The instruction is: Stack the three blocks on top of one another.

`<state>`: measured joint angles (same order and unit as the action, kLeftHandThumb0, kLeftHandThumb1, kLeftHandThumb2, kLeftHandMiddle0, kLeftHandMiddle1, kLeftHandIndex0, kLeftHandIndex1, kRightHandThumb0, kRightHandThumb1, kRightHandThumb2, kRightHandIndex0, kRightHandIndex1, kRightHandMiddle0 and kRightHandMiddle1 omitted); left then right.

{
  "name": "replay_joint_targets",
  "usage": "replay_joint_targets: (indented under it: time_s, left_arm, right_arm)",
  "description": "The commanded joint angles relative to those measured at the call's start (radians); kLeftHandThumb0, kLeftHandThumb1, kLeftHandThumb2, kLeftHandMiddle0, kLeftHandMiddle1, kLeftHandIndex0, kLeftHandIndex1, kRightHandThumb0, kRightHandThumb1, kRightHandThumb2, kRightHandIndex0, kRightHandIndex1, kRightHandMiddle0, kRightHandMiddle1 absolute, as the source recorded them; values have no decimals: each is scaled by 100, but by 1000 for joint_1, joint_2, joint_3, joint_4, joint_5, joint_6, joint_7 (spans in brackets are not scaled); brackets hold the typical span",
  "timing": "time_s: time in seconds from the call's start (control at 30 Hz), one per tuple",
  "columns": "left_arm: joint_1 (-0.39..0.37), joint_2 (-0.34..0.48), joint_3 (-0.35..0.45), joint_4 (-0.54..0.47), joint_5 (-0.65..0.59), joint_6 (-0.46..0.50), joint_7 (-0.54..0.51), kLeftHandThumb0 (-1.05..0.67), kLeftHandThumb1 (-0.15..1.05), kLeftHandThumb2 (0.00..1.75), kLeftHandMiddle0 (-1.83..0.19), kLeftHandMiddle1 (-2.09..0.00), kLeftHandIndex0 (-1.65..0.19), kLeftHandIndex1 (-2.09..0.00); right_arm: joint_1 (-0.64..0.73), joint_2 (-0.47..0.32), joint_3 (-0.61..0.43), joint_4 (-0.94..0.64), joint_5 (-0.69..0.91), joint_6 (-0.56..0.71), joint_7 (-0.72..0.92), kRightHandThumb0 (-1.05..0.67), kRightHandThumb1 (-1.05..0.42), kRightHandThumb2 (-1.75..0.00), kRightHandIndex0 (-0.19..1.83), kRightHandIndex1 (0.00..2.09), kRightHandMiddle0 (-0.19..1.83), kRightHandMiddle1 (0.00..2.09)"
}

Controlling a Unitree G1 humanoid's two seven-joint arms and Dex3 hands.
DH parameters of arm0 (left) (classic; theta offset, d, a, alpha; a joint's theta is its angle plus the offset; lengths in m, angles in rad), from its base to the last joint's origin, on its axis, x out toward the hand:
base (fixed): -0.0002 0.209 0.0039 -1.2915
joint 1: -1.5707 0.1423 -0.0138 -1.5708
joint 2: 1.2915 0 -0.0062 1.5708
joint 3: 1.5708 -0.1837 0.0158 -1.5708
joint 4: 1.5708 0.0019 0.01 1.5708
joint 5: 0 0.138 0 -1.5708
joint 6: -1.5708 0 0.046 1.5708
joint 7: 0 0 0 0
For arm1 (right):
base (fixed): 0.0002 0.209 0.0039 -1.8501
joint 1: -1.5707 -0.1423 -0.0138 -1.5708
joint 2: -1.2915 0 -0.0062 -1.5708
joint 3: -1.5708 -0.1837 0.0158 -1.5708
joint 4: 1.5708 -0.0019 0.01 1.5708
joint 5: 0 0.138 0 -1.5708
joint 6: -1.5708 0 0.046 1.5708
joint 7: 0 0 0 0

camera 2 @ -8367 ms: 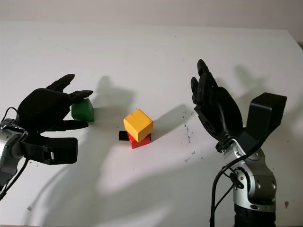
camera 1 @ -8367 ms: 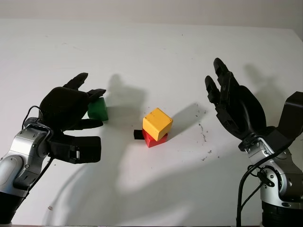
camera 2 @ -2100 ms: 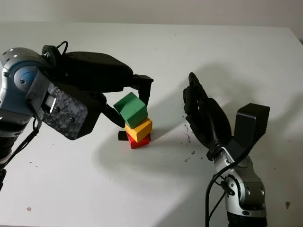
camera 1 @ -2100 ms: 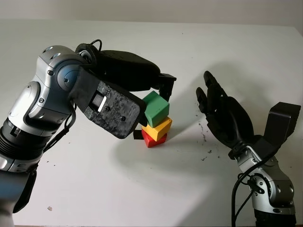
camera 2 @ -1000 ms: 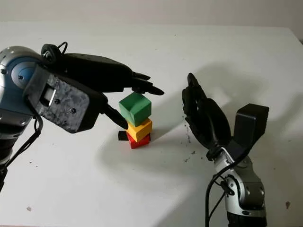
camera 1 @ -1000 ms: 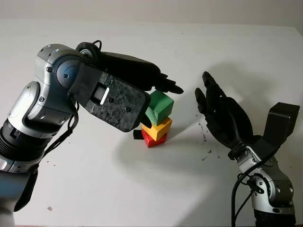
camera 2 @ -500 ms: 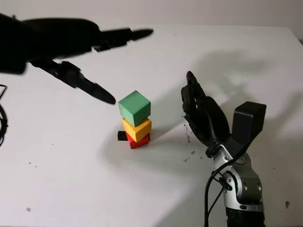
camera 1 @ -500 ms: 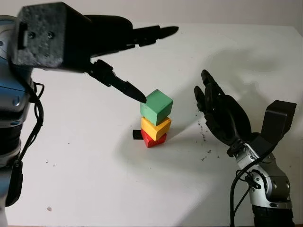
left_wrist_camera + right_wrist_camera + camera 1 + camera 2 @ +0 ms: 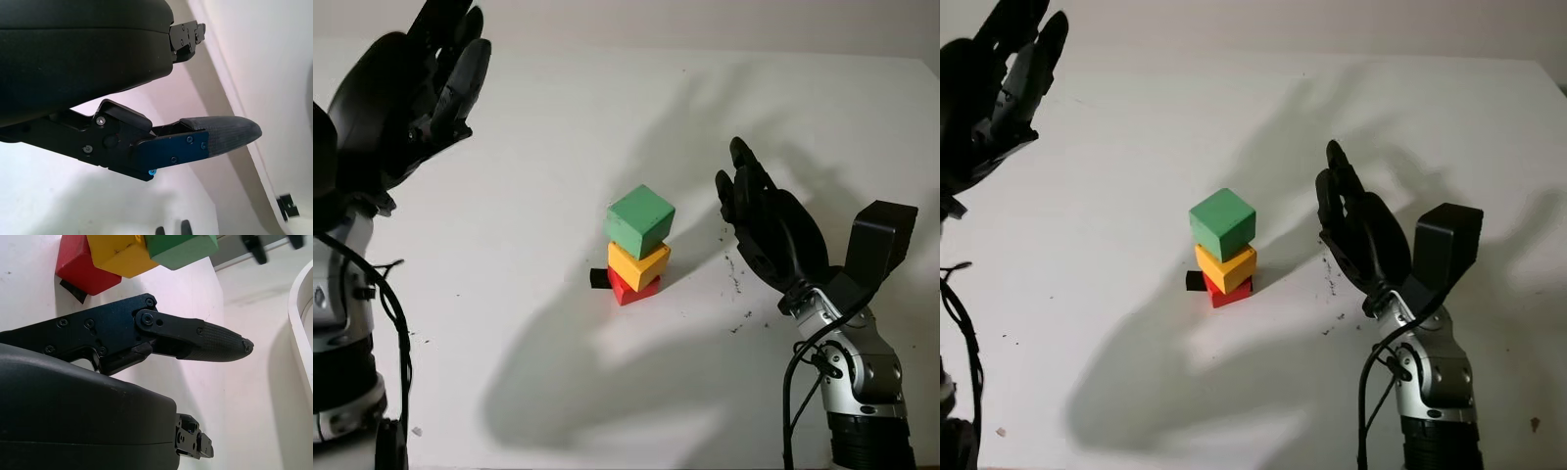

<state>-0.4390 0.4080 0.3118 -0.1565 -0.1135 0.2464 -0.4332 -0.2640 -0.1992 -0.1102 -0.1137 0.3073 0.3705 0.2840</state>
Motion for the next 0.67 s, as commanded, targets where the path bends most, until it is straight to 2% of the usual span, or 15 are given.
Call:
replay_joint_targets:
  time_s: [0.0,0.17,0.33,0.63]
  left_arm:
    - [59,-37,-15,31,-12,-56,23,-84,105,65,19,0,19,0]
    - [186,-145,-59,88,-33,-207,70,-83,105,67,19,0,19,0]
    - [231,-200,-87,140,-37,-296,115,-82,105,75,19,0,19,0]
    - [288,-222,-108,152,-58,-317,144,-84,105,75,19,0,19,0]
  right_arm:
    - [-12,2,-4,2,-7,-26,-4,-76,-105,-60,-19,0,-19,0]
    - [-12,9,-6,9,-25,-54,-26,-76,-105,-61,-19,0,-19,0]
    - [-3,22,1,9,-53,-90,-54,-77,-105,-61,-19,0,-19,0]
    - [11,43,11,20,-87,-149,-77,-74,-105,-62,-19,0,-19,0]
